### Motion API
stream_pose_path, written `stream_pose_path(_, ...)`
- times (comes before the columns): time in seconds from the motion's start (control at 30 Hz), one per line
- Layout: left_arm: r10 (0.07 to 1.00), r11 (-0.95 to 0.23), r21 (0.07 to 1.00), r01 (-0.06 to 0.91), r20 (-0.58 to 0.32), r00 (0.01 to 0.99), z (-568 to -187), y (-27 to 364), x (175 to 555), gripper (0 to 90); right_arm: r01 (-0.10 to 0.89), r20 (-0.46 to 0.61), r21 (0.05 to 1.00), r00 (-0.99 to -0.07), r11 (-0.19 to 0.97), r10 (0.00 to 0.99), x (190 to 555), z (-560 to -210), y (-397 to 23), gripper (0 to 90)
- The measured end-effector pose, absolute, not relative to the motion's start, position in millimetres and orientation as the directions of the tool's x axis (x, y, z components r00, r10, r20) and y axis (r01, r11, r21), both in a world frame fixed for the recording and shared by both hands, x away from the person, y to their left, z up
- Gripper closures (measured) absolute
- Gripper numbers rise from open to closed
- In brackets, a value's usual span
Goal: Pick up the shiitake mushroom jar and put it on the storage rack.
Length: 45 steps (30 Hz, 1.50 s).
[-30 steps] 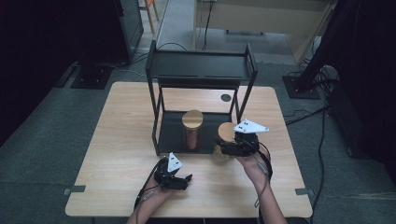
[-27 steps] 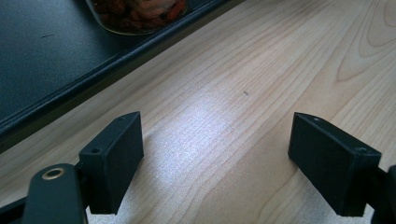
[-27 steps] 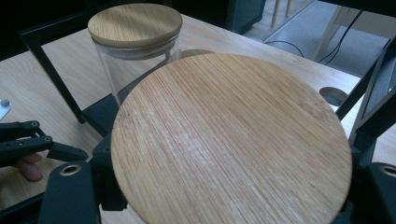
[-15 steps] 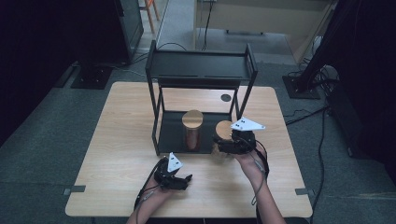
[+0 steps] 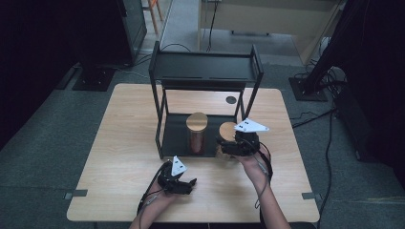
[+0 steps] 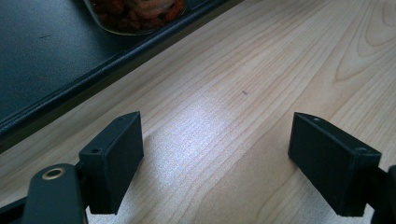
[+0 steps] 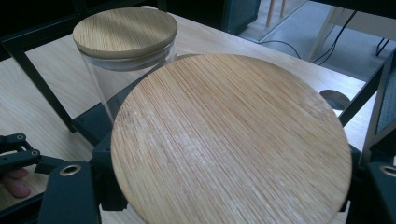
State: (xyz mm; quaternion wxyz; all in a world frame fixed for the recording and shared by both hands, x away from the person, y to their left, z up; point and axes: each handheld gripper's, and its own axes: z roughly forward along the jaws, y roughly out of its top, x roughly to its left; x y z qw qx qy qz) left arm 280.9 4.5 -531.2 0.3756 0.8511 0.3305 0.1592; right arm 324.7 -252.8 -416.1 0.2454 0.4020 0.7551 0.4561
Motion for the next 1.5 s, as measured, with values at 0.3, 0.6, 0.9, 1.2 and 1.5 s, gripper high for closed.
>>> stream_pose_path(0.3, 0.680, -0.503, 0.743, 0.442, 0.025, 0.732, -531, 5, 281, 18.3, 0.388, -0.011, 0.883, -0.547, 0.265, 0.837, 328, -417, -246, 24.9)
stream_pose_path(0.6, 0.680, -0.503, 0.743, 0.442, 0.025, 0.733, -531, 5, 281, 18.3, 0.386, -0.024, 0.881, -0.540, 0.273, 0.841, 333, -419, -240, 24.9)
stream_pose_path(0.9, 0.678, -0.506, 0.742, 0.440, 0.027, 0.735, -531, 5, 281, 18.3, 0.398, -0.012, 0.880, -0.526, 0.259, 0.850, 338, -418, -238, 24.9)
stream_pose_path(1.2, 0.680, -0.501, 0.745, 0.441, 0.025, 0.733, -531, 5, 281, 18.3, 0.407, -0.008, 0.878, -0.516, 0.254, 0.856, 345, -418, -235, 24.9)
stream_pose_path(1.5, 0.681, -0.498, 0.746, 0.441, 0.023, 0.732, -531, 4, 281, 18.3, 0.422, -0.002, 0.872, -0.503, 0.248, 0.864, 352, -419, -234, 24.9)
